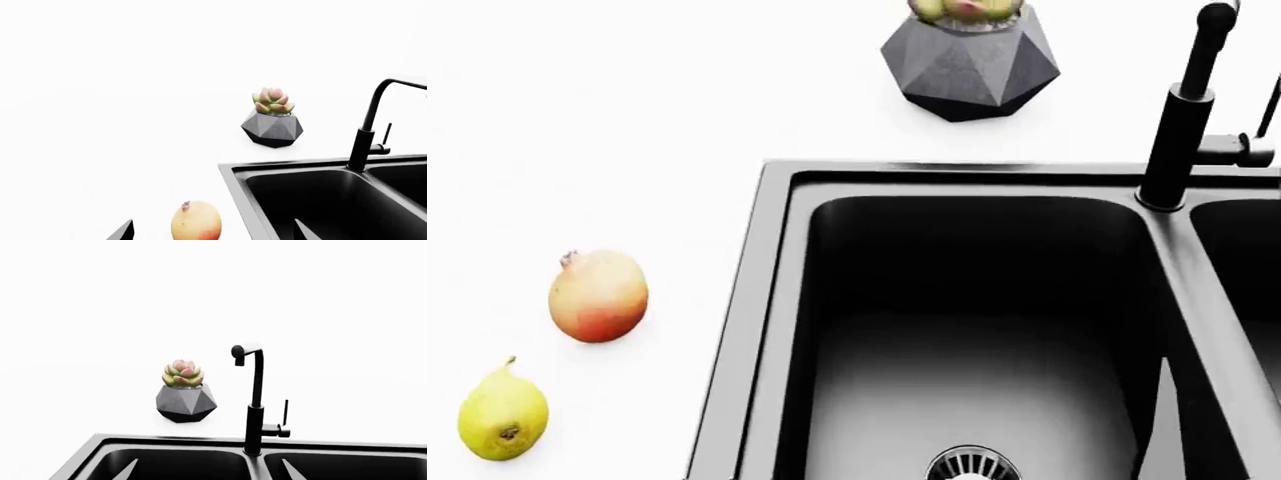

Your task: There is a mixed pile of frozen fruits and vegetables on the counter. Locate all the frozen vegetables and place the items in a bowl on the counter. Take all the frozen fruits and defrost them in a running sink.

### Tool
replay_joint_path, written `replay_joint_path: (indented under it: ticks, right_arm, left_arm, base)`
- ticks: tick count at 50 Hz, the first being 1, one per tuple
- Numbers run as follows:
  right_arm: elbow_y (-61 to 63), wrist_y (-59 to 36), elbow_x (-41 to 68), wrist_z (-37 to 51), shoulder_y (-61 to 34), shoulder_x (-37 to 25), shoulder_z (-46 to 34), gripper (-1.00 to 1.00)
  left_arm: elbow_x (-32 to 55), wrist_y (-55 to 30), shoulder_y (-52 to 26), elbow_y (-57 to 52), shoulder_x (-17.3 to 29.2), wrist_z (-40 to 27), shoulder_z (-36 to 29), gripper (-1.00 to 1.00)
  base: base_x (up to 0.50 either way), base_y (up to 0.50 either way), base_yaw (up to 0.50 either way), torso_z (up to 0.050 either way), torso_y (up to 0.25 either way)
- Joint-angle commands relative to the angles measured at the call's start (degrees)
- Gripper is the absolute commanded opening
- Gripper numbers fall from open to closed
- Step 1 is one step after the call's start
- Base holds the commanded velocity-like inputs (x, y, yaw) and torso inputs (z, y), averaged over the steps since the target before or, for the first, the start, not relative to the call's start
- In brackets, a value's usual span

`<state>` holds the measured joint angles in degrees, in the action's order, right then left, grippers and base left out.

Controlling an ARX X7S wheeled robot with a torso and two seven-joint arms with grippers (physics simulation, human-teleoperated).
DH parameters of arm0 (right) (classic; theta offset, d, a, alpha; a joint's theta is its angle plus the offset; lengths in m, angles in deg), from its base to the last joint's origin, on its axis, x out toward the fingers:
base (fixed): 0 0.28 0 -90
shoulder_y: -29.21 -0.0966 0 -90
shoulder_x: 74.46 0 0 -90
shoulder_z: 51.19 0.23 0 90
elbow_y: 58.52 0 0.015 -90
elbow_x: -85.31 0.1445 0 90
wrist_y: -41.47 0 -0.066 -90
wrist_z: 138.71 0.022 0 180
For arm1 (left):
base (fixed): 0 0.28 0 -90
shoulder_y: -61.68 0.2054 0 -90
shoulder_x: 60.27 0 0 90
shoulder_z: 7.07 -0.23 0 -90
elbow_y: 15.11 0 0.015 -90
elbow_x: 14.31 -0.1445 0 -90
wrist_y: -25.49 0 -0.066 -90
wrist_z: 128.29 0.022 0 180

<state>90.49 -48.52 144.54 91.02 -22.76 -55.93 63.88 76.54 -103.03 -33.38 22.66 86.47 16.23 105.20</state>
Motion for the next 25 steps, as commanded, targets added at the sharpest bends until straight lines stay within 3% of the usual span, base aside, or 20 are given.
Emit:
replay_joint_path:
  ticks: [1, 13, 25]
  right_arm:
    - [0.29, -0.65, -0.37, 0.92, -0.06, -0.99, -0.68, 1.0]
    - [0.02, 0.15, -0.35, 1.08, -0.1, -1.13, -0.94, 1.0]
    - [-0.15, 0.38, -0.44, 1.16, -0.15, -1.19, -1.38, 1.0]
  left_arm:
    - [0.34, 0.06, 0.12, 0.09, 0.22, -0.02, 0.47, 1.0]
    - [0.74, 0.09, -0.06, 0.09, 0.31, -0.11, 0.39, 1.0]
    - [-1.24, -0.26, 0.01, -0.24, -1.08, 0.38, -1.14, 1.0]
  base:
    - [0.41, 0.44, 0.0, 0.0, 0.0]
    - [0.34, 0.48, 0.0, 0.0, 0.001]
    - [0.02, 0.48, 0.0, 0.0, 0.0]
